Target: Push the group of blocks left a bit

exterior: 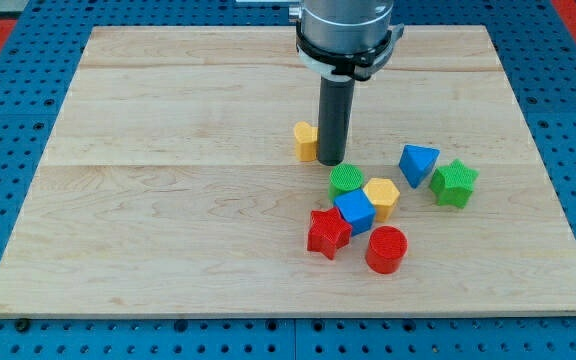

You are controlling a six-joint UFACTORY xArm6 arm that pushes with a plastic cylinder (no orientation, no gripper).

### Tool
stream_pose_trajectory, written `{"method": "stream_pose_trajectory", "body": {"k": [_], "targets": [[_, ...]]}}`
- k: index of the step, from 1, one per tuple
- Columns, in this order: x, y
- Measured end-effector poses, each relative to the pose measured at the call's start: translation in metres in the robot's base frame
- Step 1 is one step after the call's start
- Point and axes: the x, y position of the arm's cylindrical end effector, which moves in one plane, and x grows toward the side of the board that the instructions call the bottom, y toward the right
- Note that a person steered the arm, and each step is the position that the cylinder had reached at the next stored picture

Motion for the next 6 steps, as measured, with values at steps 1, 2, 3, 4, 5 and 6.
{"method": "stream_pose_trajectory", "body": {"k": [1, 2, 3, 4, 5, 6], "targets": [[0.017, 0.054], [0.055, 0.087], [0.079, 0.108], [0.078, 0.063], [0.055, -0.004], [0.025, -0.05]]}}
